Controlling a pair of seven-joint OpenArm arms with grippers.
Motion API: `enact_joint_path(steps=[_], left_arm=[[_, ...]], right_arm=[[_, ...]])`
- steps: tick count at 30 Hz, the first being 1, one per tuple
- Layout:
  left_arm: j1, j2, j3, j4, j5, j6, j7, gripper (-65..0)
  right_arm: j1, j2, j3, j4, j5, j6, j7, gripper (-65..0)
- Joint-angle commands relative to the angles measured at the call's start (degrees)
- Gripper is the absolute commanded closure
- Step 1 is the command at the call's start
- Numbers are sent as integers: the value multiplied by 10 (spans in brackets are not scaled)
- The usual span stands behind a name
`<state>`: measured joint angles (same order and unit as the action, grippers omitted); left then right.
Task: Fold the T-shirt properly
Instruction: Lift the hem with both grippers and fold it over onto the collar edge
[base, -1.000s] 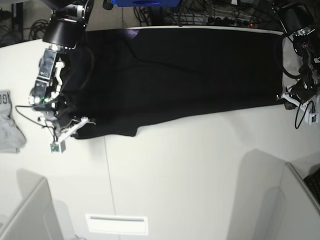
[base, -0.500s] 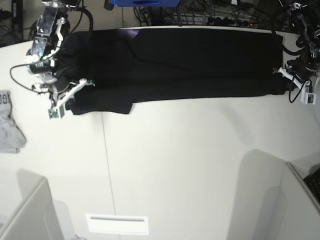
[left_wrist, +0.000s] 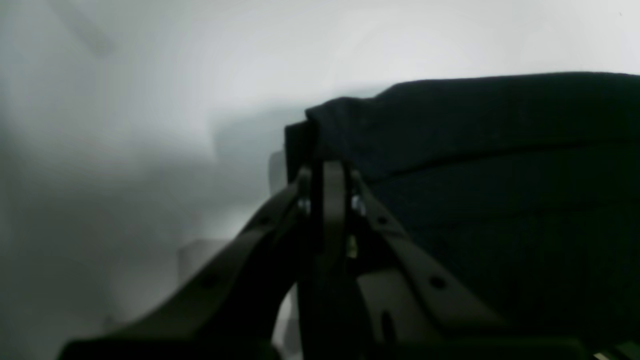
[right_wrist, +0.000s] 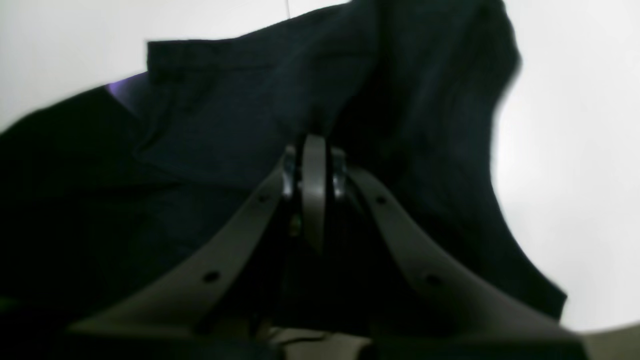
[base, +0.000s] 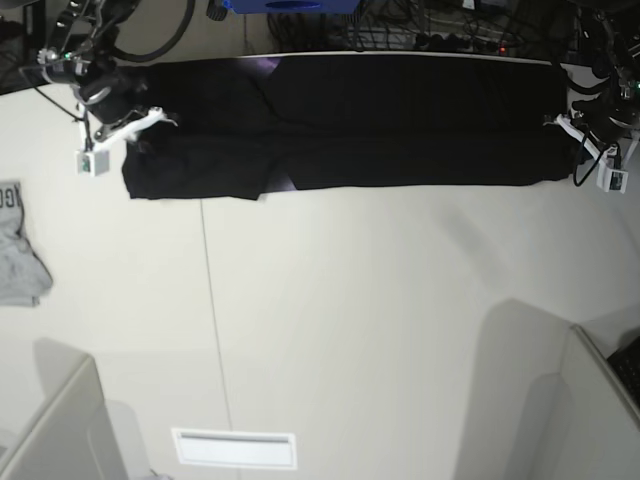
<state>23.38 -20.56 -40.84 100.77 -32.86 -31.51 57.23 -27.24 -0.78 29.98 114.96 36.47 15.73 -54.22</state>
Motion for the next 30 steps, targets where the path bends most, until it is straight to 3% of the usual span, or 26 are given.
enact_joint_path(steps=[1, 5, 7, 13, 23, 30], left_arm=[[1, -12, -6, 10, -1, 1, -8, 0], [1, -14, -6, 11, -2, 1, -8, 0], [1, -15, -7, 11, -3, 1, -8, 0], [1, -16, -7, 12, -3, 1, -7, 0], [42, -11, -3, 24, -1, 0, -9, 0], [43, -15, -3, 23, -1, 1, -8, 0]], right_arm=[[-13, 5, 9, 11, 39, 4, 5, 0], [-50, 6, 44, 11, 134, 4, 3, 0], [-65, 26, 52, 11, 169, 4, 1, 0], [-90, 59, 56, 11, 226, 4, 1, 0], [-83, 33, 50, 3, 131, 5, 1, 0], [-83, 34, 53, 2, 126, 5, 1, 0]])
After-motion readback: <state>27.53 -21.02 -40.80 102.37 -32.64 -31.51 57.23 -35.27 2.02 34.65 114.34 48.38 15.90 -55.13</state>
